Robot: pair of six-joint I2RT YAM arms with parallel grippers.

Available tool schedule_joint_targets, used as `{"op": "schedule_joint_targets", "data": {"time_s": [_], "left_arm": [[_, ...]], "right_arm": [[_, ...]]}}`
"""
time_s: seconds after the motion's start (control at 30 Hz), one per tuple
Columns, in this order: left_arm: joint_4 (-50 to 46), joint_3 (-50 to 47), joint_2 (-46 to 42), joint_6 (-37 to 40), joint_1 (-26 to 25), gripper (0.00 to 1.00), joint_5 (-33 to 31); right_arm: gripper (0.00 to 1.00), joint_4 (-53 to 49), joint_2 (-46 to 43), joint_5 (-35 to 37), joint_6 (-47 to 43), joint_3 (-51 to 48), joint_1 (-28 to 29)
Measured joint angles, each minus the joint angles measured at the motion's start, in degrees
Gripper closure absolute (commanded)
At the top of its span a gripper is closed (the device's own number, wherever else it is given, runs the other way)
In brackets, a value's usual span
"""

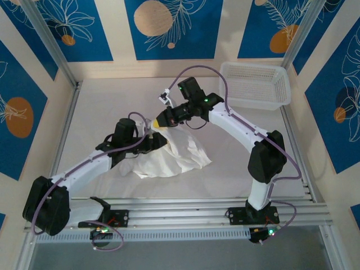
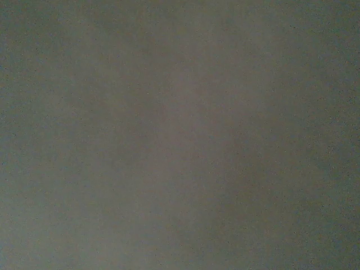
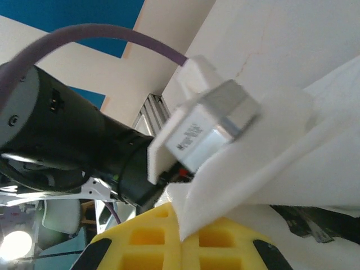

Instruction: Fold the inside-out t-shirt

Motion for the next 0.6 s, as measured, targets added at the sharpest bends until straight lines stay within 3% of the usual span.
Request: {"op": "schedule_joint_targets", "data": {"time_s": [0.1,0.17,0.3,0.47,0.6], "left_arm": [[0.09,0.13,0.07,-1.33,-0.11,0.62,-3.48],[1.4,0.02,-0.28,-2.36,-0.11,0.97,-4.72],[3.13,-0.2,-3.48,-2.56,-0.11,1.0,-5.31],[5.68,-0.48,-10.64,-2.86,-0.11,1.0,-3.26],[4.7,-0.48,-13.73,-2.64,-0.09,1.0,-2.23]], "right_arm": [[1.0,0.0,-0.02,-0.04,0.74,0.0,-0.02],[0.99,0.0,-0.11,-0.02,1.51,-0.11,-0.17],[0.92,-0.04,-0.85,-0.04,2.56,-1.6,-1.86],[0.88,-0.92,-0.42,-0.02,1.86,-5.11,-10.67],[0.7,-2.49,4.31,1.64,-0.48,-5.27,-15.82]]}}
